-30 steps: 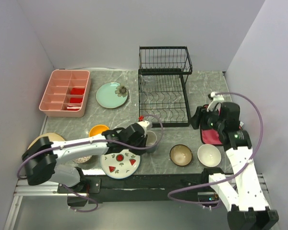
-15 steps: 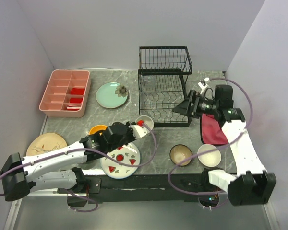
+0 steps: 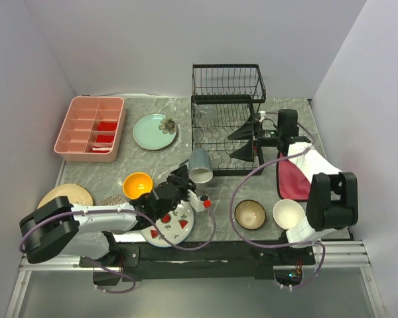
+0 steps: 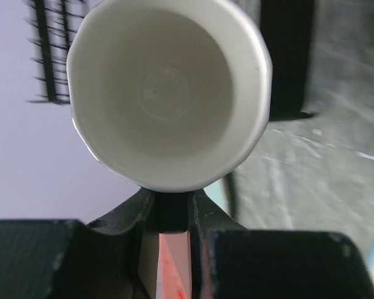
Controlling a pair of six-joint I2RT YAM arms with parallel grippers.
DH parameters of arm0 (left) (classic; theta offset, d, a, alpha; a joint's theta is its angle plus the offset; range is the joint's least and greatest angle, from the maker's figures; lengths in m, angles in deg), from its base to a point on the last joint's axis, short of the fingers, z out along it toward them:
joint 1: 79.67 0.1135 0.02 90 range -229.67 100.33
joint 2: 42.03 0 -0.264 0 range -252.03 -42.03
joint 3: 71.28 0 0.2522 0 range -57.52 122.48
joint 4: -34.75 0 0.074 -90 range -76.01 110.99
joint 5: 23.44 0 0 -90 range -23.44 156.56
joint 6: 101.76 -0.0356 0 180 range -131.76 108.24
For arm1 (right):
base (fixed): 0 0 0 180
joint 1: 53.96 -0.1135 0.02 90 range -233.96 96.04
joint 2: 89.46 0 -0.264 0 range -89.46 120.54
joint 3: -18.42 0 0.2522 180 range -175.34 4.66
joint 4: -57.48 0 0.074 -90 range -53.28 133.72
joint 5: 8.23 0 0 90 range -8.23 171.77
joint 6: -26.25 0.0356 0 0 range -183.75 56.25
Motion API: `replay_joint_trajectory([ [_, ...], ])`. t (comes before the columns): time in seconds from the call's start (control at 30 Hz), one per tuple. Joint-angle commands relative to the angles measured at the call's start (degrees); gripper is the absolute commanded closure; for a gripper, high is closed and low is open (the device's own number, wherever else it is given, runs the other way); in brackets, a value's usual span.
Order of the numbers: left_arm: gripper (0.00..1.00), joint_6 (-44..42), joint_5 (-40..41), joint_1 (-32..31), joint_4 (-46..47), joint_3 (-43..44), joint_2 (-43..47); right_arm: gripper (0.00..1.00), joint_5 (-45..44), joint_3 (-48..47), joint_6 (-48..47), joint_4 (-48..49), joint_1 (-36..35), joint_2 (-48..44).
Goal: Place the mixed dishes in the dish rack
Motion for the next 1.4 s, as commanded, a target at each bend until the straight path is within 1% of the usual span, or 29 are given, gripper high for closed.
replay_joint_trajectory([
  [0.0,0.99,-9.7,0.8,-0.2,16.4,5.5,0.1,0.00,0.4,-6.3,-11.0,-12.6,-0.9,1.8],
  [0.03,0.99,-10.3,1.0,-0.2,17.7,5.6,-0.1,0.00,-0.7,-7.0,-17.0,-15.7,-0.9,2.1],
  [0.07,0.99,-11.3,0.9,-0.2,17.8,6.0,-0.2,0.00,-2.2,-7.3,-18.6,-18.0,-1.3,2.1],
  [0.13,0.99,-11.7,0.6,-0.2,18.3,6.5,-0.4,0.00,-3.7,-7.2,-21.5,-19.6,-2.2,1.8],
  [0.3,0.99,-11.3,-0.2,-1.0,18.4,7.8,-1.3,0.00,-4.4,-4.7,-18.3,-13.9,-5.3,0.8],
  [0.43,0.99,-10.0,-0.1,-1.8,18.1,8.1,-1.6,0.00,-4.9,-5.1,-18.2,-13.9,-7.6,0.0],
  [0.57,0.99,-9.3,0.3,-2.5,16.7,8.5,-1.3,0.00,-3.7,-4.6,-16.6,-11.6,-8.1,-0.2],
  [0.77,0.99,-10.1,-0.6,-3.9,18.7,9.1,-2.3,0.00,-2.2,-3.8,-13.2,-7.2,-10.1,0.7],
  [0.93,0.99,-10.5,-0.9,-4.6,19.2,9.5,-2.9,0.00,-1.3,-4.6,-12.6,-6.4,-11.3,1.9],
  [1.13,0.99,-10.9,-1.6,-5.3,20.0,10.4,-3.8,0.01,-1.9,-3.3,-9.1,-2.1,-11.4,2.2],
  [1.23,0.99,-10.7,-1.5,-5.5,19.9,10.6,-3.9,0.02,-2.4,-4.2,-9.4,-1.5,-11.4,2.5],
  [1.37,0.99,-10.6,-1.6,-5.7,20.7,10.5,-3.8,0.02,-2.9,-4.5,-9.2,-0.5,-11.3,3.0],
])
